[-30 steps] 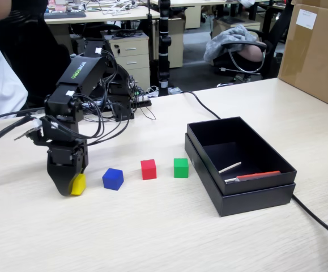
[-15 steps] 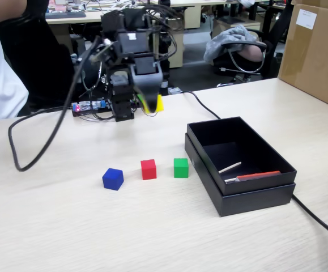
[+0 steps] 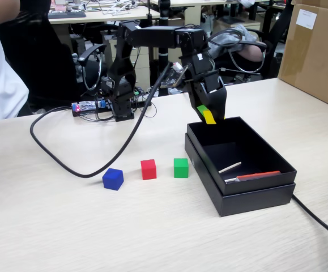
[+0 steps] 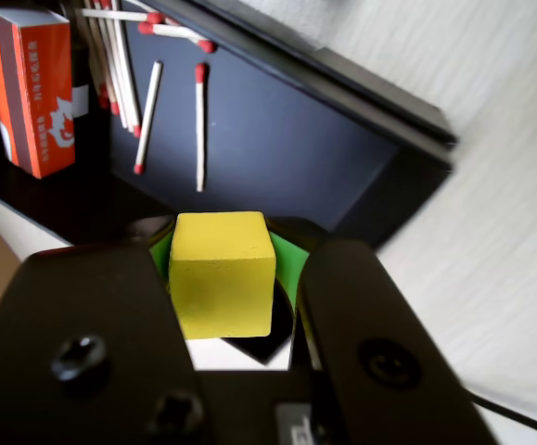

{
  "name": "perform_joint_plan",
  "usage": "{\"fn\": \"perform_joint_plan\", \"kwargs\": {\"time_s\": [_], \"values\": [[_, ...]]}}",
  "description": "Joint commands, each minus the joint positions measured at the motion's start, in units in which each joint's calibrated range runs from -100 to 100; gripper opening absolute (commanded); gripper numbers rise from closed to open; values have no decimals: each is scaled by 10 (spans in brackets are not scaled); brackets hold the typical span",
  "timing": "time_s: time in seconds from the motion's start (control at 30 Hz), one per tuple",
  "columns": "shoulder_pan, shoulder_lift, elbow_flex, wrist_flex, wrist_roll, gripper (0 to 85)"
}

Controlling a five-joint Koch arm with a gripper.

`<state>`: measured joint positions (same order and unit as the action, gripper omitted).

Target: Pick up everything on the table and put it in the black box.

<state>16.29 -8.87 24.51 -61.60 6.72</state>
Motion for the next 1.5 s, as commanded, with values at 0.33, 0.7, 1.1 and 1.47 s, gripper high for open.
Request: {"fn": "perform_joint_plan", "kwargs": {"time_s": [0.33,0.7,1.1,1.47], "values": [[3,155,74,-1,11,206],[4,175,66,-1,11,396],[-55,-184,60,-1,-8,404],[-191,-320,-136,-1,-95,488]]}}
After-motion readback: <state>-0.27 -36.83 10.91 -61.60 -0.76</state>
